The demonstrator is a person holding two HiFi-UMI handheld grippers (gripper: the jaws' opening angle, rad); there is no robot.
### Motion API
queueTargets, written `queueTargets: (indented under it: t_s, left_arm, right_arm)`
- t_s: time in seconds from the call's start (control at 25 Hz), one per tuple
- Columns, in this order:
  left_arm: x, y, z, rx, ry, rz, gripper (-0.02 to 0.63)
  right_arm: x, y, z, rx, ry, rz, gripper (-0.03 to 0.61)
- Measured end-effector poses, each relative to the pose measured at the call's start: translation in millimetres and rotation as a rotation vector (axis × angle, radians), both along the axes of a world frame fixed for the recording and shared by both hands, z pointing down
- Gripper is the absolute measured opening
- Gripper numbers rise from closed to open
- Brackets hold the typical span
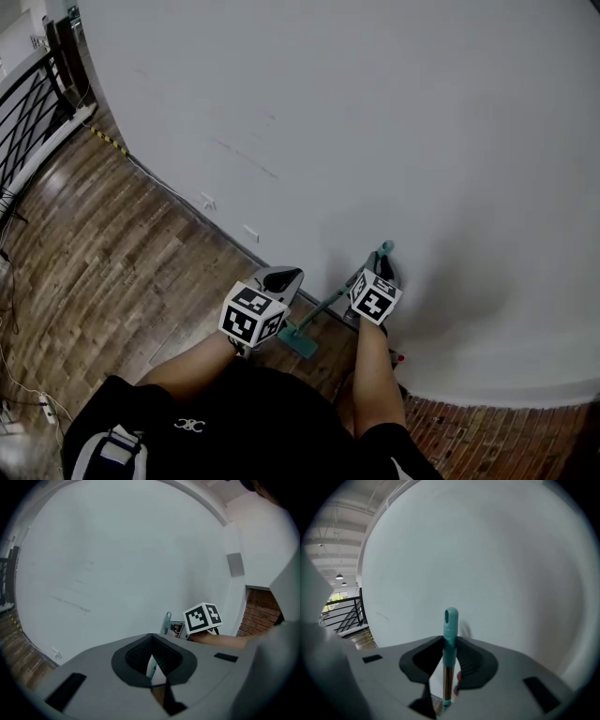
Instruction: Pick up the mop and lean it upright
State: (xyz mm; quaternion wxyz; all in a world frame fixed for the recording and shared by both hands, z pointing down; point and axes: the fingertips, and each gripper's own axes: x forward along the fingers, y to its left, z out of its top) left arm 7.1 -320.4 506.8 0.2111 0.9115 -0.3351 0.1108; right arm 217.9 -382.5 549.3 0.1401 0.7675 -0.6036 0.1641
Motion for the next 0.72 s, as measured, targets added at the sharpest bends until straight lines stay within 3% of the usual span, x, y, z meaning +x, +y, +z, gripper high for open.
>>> queueTargets:
  t_s: [0.52, 0.72]
  left_arm:
    - [12, 9, 19, -0.026, -0.018, 0.002, -0.005]
    - [26, 20, 17, -0.026, -0.020, 0.028, -0.005]
  right_arm:
    - [-55, 84, -9, 0.040, -0.082, -0.218, 0.098]
    - [-64, 111, -13, 0.040, -0.100, -0.241, 0.098]
